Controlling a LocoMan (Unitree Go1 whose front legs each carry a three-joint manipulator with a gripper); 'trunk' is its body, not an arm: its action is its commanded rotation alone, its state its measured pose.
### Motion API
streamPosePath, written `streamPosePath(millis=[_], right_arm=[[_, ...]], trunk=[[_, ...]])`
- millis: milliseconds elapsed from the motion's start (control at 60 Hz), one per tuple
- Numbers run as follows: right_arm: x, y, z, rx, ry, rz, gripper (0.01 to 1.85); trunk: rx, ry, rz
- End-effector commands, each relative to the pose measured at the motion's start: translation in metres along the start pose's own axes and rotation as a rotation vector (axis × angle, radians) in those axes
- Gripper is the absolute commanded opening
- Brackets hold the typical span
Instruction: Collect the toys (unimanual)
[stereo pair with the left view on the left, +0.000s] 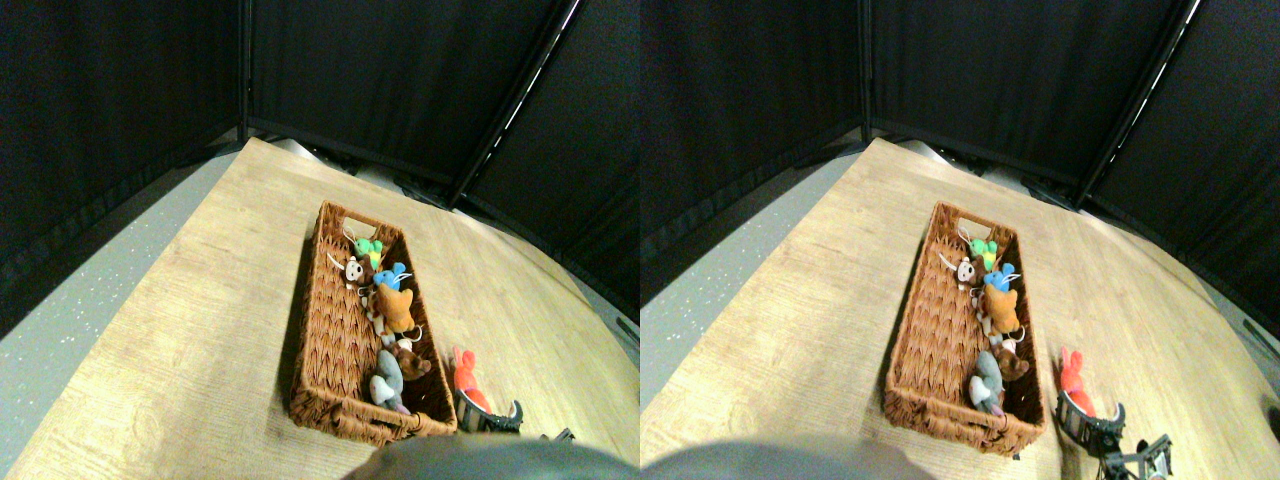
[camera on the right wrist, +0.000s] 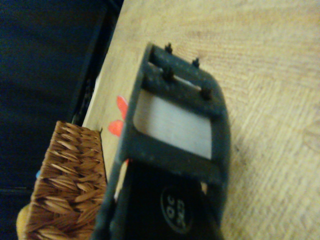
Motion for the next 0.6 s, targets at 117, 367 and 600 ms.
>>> streamPosePath(millis=[117, 367, 600], right_arm=[[0.014, -0.004, 0.002, 0.029, -0.035, -0.008, 0.78], [0.025, -0.002, 0.003, -0.001, -0.049, 0.022, 0.44], [0.027, 0.021, 0.001, 0.023, -0.137, 0.04, 0.11]], trunk=[[-0.012, 0.022, 0.013], [-0.023, 0.021, 0.024], [-0.022, 0.014, 0.02]])
